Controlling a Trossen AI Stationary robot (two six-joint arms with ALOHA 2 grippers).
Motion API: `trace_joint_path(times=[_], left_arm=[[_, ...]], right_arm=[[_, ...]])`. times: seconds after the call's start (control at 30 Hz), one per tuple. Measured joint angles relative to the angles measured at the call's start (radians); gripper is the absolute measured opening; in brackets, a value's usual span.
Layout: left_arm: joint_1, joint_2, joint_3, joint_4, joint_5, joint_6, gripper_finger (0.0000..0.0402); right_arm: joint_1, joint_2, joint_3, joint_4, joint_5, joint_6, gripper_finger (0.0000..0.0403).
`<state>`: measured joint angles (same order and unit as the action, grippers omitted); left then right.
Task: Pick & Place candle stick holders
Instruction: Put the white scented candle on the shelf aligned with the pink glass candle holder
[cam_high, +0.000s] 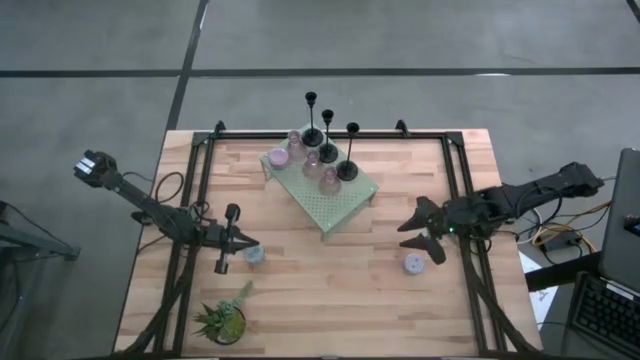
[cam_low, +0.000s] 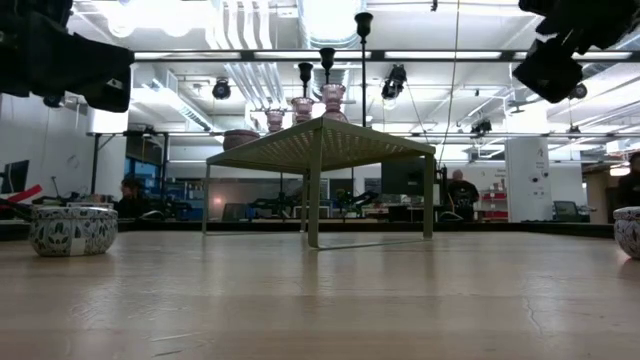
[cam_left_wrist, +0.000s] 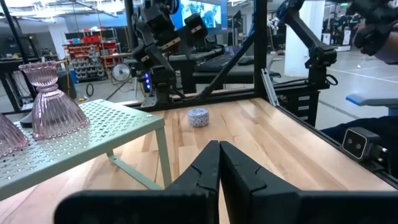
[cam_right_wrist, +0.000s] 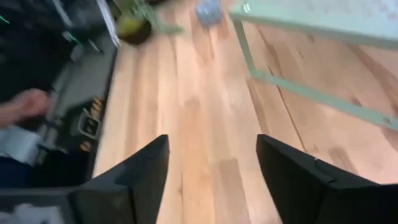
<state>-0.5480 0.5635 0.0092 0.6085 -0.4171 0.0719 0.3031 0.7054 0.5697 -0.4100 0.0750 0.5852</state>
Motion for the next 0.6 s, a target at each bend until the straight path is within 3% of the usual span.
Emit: trace_joint_path(times=[0.6], left_arm=[[0.000, 0.000, 0.001, -0.005, 0.000, -0.001, 0.0014]], right_arm=[[0.140, 0.346, 0.289, -0.471, -0.030, 0.051, 0.0367]])
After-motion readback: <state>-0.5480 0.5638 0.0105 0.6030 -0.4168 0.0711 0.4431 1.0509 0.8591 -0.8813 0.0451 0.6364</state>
